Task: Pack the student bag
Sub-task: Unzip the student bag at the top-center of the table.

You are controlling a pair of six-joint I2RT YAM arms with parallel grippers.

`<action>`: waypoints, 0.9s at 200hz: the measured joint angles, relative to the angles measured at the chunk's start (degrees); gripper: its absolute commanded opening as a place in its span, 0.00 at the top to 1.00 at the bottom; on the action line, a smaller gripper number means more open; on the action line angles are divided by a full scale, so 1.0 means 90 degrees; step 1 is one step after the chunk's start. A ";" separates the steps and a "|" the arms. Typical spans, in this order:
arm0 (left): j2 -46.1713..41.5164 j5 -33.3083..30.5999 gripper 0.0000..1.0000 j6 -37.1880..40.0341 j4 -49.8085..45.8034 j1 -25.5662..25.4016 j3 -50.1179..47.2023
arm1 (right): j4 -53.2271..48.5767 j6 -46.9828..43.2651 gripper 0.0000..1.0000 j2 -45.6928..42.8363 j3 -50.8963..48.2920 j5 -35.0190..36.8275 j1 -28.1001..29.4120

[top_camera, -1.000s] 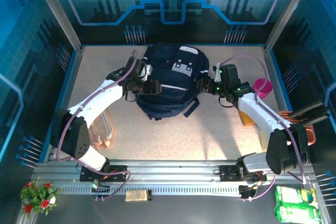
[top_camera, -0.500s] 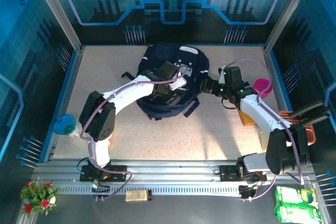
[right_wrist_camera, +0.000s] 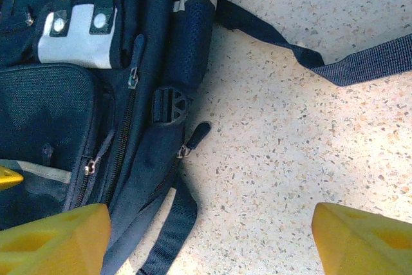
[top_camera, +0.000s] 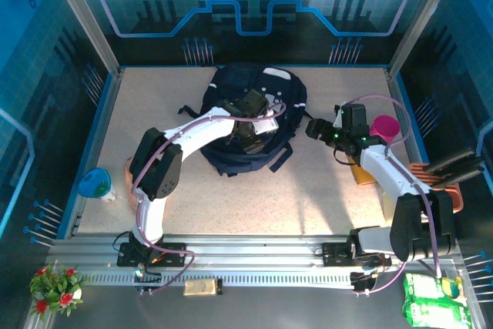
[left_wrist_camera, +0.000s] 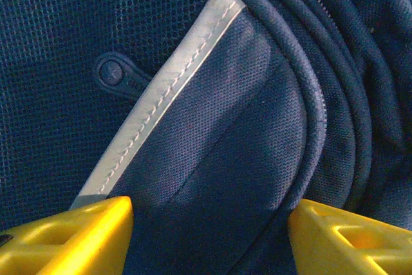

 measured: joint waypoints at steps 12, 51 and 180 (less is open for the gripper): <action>0.0002 0.0000 0.41 0.0092 0.0005 0.0000 0.0000 | 0.0019 0.0027 0.18 0.0000 0.0000 -0.0044 0.0000; 0.0002 0.0051 0.64 0.0355 0.0046 -0.0012 0.0000 | 0.0126 0.0109 0.18 0.0012 0.0000 -0.0194 0.0000; -0.1625 0.1151 0.92 0.0112 0.1666 0.0542 -0.1705 | 0.1095 0.0335 0.42 0.1875 0.1173 -0.1955 0.0019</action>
